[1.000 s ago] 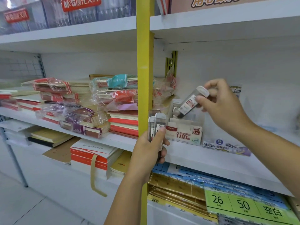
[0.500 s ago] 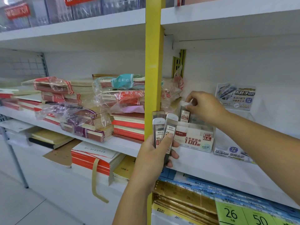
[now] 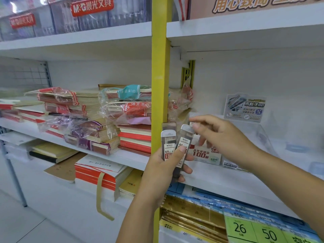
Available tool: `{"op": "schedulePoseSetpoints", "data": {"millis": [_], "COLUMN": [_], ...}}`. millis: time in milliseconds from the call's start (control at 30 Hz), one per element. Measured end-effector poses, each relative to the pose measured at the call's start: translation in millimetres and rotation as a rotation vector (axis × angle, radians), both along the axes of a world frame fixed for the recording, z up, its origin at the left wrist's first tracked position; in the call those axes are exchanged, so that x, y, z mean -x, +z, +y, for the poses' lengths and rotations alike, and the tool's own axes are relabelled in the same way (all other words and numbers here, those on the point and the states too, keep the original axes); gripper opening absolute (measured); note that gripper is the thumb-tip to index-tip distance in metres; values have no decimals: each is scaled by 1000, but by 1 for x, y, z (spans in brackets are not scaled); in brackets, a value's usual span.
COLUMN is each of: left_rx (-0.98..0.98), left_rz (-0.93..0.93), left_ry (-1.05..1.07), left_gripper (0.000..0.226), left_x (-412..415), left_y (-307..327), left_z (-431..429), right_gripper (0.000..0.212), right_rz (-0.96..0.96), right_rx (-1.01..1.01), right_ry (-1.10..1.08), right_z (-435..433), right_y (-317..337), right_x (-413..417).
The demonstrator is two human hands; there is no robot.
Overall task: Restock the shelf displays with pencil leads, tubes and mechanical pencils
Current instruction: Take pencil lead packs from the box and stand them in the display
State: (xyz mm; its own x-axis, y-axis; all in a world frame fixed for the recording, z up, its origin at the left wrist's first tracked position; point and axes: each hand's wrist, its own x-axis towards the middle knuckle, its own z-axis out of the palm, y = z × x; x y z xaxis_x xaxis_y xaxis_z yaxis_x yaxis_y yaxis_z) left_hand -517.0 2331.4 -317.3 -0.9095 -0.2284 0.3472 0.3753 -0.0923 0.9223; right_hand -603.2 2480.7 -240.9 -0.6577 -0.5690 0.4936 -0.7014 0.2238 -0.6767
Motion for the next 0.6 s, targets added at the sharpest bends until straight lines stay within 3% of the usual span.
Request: {"op": "schedulePoseSetpoints", "data": {"millis": [133,300,367,433,600], "left_rx": [-5,-107,-116,-87,-53], "left_rz": [-27,-62,-62,-54,-46], "left_ry": [-40,-27,2,32,43], "left_gripper": [27,36,32,25,18], "left_x": [-2,1,3,3,2], "left_y": [-1,-3,-5,-6,-6], "left_z": [5,7,4,1,0], "right_gripper": [20,12,13,17,13], "right_rz": [-182,-165,-93,46,387], "right_rx": [101,282,381,355,35], "right_ry": [109,-81,-152,-213,-333], "right_z": [3,15,17,14,-5], "right_y": [-8,5,14,18,24], "right_x": [-14,5,18,31,60]}}
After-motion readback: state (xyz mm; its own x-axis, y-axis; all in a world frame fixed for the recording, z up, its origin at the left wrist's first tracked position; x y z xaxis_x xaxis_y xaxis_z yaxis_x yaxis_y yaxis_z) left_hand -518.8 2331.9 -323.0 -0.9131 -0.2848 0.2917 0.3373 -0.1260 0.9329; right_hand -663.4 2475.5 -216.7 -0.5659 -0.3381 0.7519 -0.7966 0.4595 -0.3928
